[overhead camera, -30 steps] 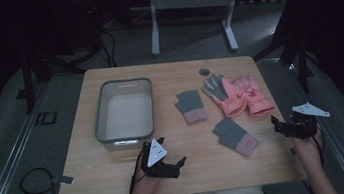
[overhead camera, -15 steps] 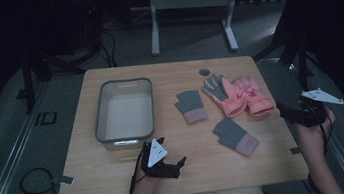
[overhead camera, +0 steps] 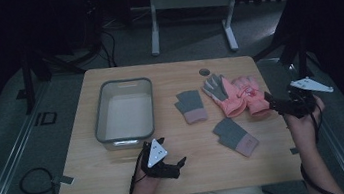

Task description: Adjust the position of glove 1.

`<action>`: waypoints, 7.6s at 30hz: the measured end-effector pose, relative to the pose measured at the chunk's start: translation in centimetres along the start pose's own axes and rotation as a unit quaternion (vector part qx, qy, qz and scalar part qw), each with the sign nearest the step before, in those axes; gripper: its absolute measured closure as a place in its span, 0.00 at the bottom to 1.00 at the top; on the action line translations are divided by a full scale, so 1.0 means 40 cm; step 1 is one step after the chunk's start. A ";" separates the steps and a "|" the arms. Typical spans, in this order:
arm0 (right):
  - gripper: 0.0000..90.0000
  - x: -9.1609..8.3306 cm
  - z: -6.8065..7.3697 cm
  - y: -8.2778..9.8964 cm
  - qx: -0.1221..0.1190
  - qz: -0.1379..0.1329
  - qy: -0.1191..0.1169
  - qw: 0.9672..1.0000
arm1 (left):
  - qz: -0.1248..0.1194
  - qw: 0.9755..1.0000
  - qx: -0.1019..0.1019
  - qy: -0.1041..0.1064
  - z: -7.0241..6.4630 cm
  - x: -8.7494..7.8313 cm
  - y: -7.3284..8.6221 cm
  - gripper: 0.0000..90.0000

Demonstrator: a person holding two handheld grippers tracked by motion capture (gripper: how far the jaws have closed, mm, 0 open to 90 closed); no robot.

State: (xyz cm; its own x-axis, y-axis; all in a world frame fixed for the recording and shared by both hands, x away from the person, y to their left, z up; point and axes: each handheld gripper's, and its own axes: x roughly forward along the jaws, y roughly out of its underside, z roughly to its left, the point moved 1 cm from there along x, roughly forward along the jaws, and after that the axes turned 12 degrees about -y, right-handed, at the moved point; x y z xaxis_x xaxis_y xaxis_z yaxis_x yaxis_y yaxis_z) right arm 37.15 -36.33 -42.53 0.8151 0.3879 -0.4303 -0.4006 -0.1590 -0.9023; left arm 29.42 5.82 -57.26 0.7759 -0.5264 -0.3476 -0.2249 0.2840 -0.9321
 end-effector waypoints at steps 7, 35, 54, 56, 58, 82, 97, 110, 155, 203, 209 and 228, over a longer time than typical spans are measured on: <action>0.12 0.045 0.057 -0.029 -0.018 0.008 -0.059 0.998 | 0.000 1.000 0.000 0.000 0.000 0.000 0.000 0.00; 0.33 0.281 0.234 -0.052 -0.075 0.062 -0.155 0.983 | -0.001 1.000 -0.001 0.003 0.000 -0.001 0.000 0.00; 0.52 0.451 0.284 -0.014 -0.083 0.115 -0.182 0.973 | -0.001 1.000 0.003 0.007 0.000 -0.001 0.000 0.00; 0.55 0.467 0.284 -0.011 -0.083 0.121 -0.182 0.972 | -0.003 1.000 0.002 0.006 0.000 -0.002 0.001 0.00; 0.56 0.484 0.286 -0.008 -0.085 0.129 -0.194 0.969 | -0.002 1.000 0.002 0.006 0.000 -0.001 0.000 0.00; 0.64 0.648 0.289 0.058 -0.087 0.212 -0.198 0.953 | -0.005 1.000 0.010 0.007 -0.005 -0.002 0.000 0.00; 0.94 0.609 0.347 -0.011 -0.051 0.237 -0.188 0.952 | -0.006 1.000 0.012 0.006 -0.005 -0.003 0.001 0.00; 0.94 0.289 0.462 -0.092 -0.037 0.125 -0.166 0.977 | -0.005 1.000 0.028 0.002 -0.013 -0.003 0.000 0.00; 0.73 0.332 0.452 0.133 -0.056 0.199 -0.188 0.960 | -0.008 1.000 0.021 0.008 -0.010 -0.004 0.001 0.00; 0.94 0.153 0.183 0.227 -0.088 0.210 -0.187 0.956 | -0.016 1.000 0.005 0.005 -0.004 -0.007 0.003 0.00; 0.94 0.038 0.222 0.139 -0.044 0.126 -0.164 0.977 | -0.015 1.000 0.007 0.004 -0.005 -0.007 0.002 0.00; 0.94 0.006 0.243 0.181 0.061 0.060 -0.048 0.995 | -0.013 1.000 0.022 -0.002 -0.012 -0.007 0.002 0.00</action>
State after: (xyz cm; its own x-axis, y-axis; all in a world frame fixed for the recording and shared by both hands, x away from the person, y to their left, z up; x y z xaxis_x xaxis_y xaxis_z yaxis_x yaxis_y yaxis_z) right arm 30.36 -28.57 -48.93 0.7168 0.4592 -0.5247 -0.5454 -0.0996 -0.8323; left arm 28.89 5.59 -57.28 0.7829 -0.5314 -0.3235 -0.1794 0.3051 -0.9353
